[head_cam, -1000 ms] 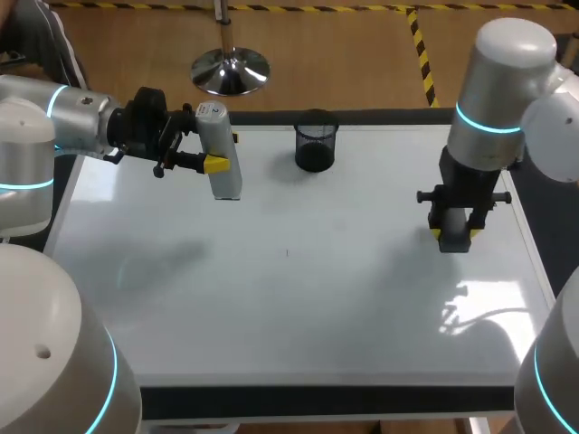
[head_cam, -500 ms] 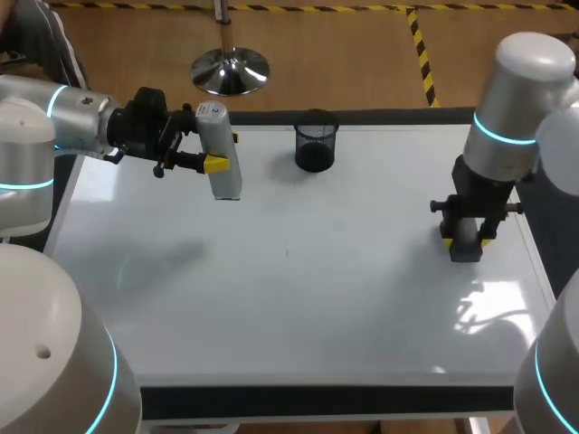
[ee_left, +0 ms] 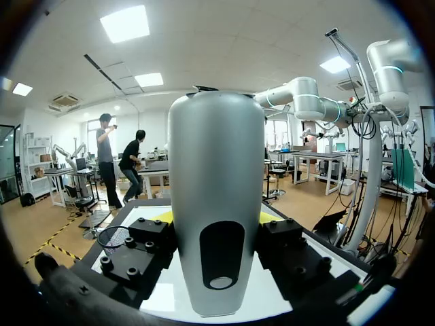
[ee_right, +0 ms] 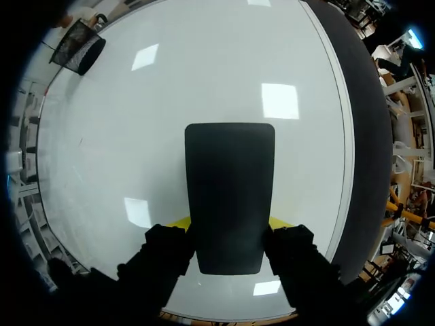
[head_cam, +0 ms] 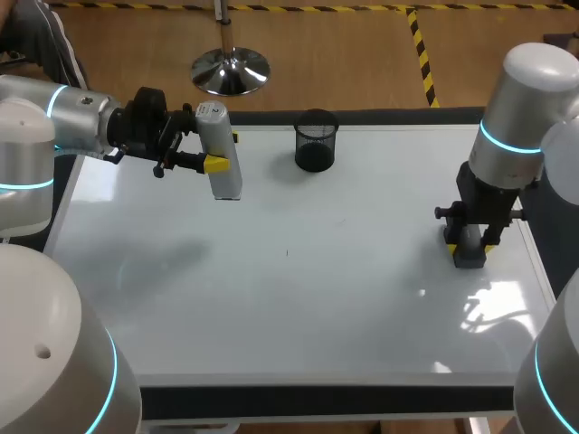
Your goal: Pick up the inspection probe, press it on each red-marked spot on the whiteboard one by one, put down the probe, pick up the eraser, and wipe off all the red marks.
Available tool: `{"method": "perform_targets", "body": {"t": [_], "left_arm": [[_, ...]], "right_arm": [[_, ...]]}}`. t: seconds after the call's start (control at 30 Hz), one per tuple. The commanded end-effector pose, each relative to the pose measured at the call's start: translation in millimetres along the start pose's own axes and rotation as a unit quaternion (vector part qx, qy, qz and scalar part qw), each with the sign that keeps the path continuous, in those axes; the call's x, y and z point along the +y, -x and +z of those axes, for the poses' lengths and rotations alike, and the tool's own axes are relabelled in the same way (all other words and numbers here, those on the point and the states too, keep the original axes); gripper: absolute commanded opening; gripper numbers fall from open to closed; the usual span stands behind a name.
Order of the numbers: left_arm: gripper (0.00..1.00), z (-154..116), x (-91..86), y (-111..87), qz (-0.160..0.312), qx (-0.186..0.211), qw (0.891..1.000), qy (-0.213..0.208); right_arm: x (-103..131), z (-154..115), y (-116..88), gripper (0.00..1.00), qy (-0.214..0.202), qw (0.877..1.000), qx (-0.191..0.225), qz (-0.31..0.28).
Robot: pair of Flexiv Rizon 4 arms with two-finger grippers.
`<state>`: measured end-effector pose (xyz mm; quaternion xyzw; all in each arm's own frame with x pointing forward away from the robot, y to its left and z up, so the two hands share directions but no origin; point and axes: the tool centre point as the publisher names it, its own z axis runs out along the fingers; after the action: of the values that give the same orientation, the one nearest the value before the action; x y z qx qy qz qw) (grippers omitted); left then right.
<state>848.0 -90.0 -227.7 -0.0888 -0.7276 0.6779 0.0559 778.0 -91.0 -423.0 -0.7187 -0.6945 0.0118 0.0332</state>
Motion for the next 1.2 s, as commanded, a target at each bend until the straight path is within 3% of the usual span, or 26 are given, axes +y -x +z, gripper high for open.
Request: {"method": "perform_targets", "body": {"t": [0.03,0.1,0.2,0.23,0.27,1.2], "left_arm": [[0.0,-0.4,-0.8,-0.1,0.001,0.0,1.0,-0.001],[0.0,-0.4,-0.8,-0.1,0.001,0.0,1.0,-0.001],[0.0,-0.4,-0.8,-0.1,0.001,0.0,1.0,-0.001],[0.0,-0.4,-0.8,-0.1,0.001,0.0,1.0,-0.001],[0.0,-0.4,-0.8,-0.1,0.001,0.0,1.0,-0.001],[0.0,-0.4,-0.8,-0.1,0.001,0.0,1.0,-0.001]], "right_arm": [[1.7,1.5,1.4,0.0,0.0,1.0,0.0,0.002],[1.5,1.4,1.4,0.17,0.0,1.0,0.0,0.003],[0.5,-0.1,1.2,0.56,0.0,1.0,-0.002,0.003],[0.2,-1.4,1.3,0.85,0.001,1.0,-0.003,0.003],[0.1,-2.6,1.2,1.0,0.001,1.0,-0.004,0.003],[13.5,-50.3,-4.6,1.0,0.025,0.998,-0.033,0.049]]}}
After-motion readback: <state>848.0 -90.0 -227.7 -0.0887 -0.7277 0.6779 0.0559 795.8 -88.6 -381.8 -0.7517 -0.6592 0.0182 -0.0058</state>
